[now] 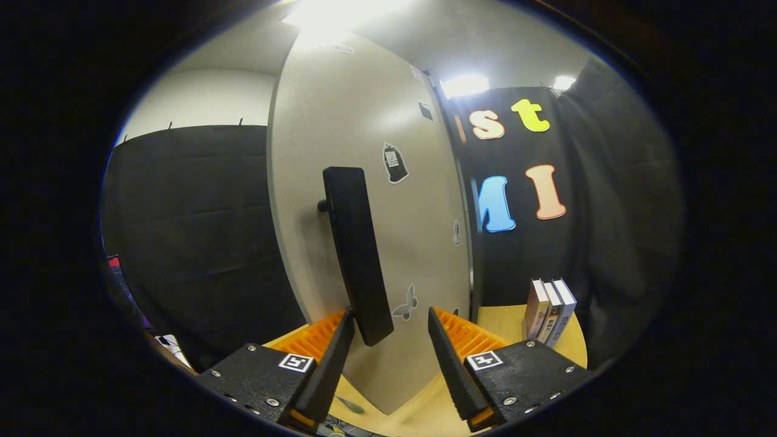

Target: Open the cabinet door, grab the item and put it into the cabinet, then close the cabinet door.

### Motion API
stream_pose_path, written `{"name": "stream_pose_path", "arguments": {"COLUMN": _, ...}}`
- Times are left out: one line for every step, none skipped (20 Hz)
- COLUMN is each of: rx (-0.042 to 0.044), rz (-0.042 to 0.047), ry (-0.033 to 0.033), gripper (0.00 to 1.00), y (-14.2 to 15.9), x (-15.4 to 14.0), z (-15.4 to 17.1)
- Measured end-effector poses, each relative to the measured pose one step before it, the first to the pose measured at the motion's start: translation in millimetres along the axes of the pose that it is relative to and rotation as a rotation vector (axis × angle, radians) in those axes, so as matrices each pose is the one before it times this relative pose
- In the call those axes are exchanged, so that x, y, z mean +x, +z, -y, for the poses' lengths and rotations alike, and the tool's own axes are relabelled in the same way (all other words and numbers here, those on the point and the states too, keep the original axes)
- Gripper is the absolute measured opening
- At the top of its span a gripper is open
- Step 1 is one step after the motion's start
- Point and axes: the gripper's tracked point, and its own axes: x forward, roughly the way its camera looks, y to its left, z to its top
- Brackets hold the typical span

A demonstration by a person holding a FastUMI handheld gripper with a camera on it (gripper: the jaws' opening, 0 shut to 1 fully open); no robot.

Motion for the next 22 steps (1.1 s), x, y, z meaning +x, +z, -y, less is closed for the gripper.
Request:
{"name": "stream_pose_path", "arguments": {"rx": 0.00744, "rz": 0.00259, "ry": -0.02298, "gripper": 0.81, "y": -0.63, "x": -0.82, "z": 0.68}}
{"name": "stream_pose_path", "arguments": {"rx": 0.00303, "rz": 0.00522, "ry": -0.02592, "gripper": 0.84, "y": 0.49, "x": -1.22, "z": 1.16}}
{"name": "stream_pose_path", "arguments": {"rx": -0.00571, "rz": 0.00451, "ry": -0.02483, "gripper": 0.86, "y": 0.74, "x": -1.14, "z": -0.04}}
{"name": "stream_pose_path", "arguments": {"rx": -0.01641, "rz": 0.00744, "ry": -0.02972, "gripper": 0.87, "y": -0.18, "x": -2.06, "z": 0.20}}
{"name": "stream_pose_path", "arguments": {"rx": -0.02706, "rz": 0.00876, "ry": -0.03796, "gripper": 0.87, "y": 1.39, "x": -1.93, "z": 1.24}}
{"name": "stream_pose_path", "arguments": {"rx": -0.03639, "rz": 0.01385, "ry": -0.04574, "gripper": 0.88, "y": 1.76, "x": -2.44, "z": 1.60}}
{"name": "stream_pose_path", "arguments": {"rx": -0.04135, "rz": 0.01459, "ry": -0.05016, "gripper": 0.88, "y": 2.35, "x": -3.47, "z": 2.35}}
{"name": "stream_pose_path", "arguments": {"rx": -0.03928, "rz": 0.01390, "ry": -0.05644, "gripper": 0.89, "y": 0.50, "x": -4.37, "z": 3.13}}
{"name": "stream_pose_path", "arguments": {"rx": -0.02515, "rz": 0.02026, "ry": -0.05255, "gripper": 0.89, "y": 3.31, "x": -5.81, "z": 4.41}}
{"name": "stream_pose_path", "arguments": {"rx": -0.00841, "rz": 0.01511, "ry": -0.04331, "gripper": 0.89, "y": 2.32, "x": -1.57, "z": 2.58}}
{"name": "stream_pose_path", "arguments": {"rx": 0.01007, "rz": 0.00411, "ry": -0.03231, "gripper": 0.89, "y": -0.36, "x": -2.75, "z": 2.36}}
{"name": "stream_pose_path", "arguments": {"rx": 0.02358, "rz": -0.01040, "ry": -0.02829, "gripper": 0.89, "y": -3.57, "x": -1.81, "z": 1.07}}
{"name": "stream_pose_path", "arguments": {"rx": 0.03595, "rz": -0.01264, "ry": -0.02837, "gripper": 0.89, "y": -3.67, "x": -3.01, "z": 4.43}}
{"name": "stream_pose_path", "arguments": {"rx": 0.03677, "rz": -0.00838, "ry": -0.03026, "gripper": 0.89, "y": -3.02, "x": -2.39, "z": 5.16}}
{"name": "stream_pose_path", "arguments": {"rx": 0.02748, "rz": -0.00777, "ry": -0.03691, "gripper": 0.89, "y": -2.83, "x": -1.60, "z": 8.06}}
{"name": "stream_pose_path", "arguments": {"rx": 0.01822, "rz": -0.00476, "ry": -0.04142, "gripper": 0.89, "y": -4.10, "x": -2.71, "z": 8.50}}
{"name": "stream_pose_path", "arguments": {"rx": 0.01202, "rz": -0.00196, "ry": -0.04151, "gripper": 0.89, "y": -4.43, "x": -1.53, "z": 10.25}}
{"name": "stream_pose_path", "arguments": {"rx": 0.01109, "rz": 0.00172, "ry": -0.03751, "gripper": 0.89, "y": -4.37, "x": -2.18, "z": 10.47}}
{"name": "stream_pose_path", "arguments": {"rx": 0.01101, "rz": -0.00155, "ry": -0.03342, "gripper": 0.89, "y": -5.90, "x": -3.00, "z": 10.04}}
{"name": "stream_pose_path", "arguments": {"rx": 0.02190, "rz": -0.00628, "ry": -0.01122, "gripper": 0.89, "y": -9.62, "x": -0.97, "z": 3.29}}
{"name": "stream_pose_path", "arguments": {"rx": 0.02903, "rz": -0.01395, "ry": -0.00145, "gripper": 0.89, "y": -12.34, "x": -2.84, "z": -1.19}}
{"name": "stream_pose_path", "arguments": {"rx": 0.02740, "rz": -0.01018, "ry": -0.01064, "gripper": 0.90, "y": -11.29, "x": -1.97, "z": 1.24}}
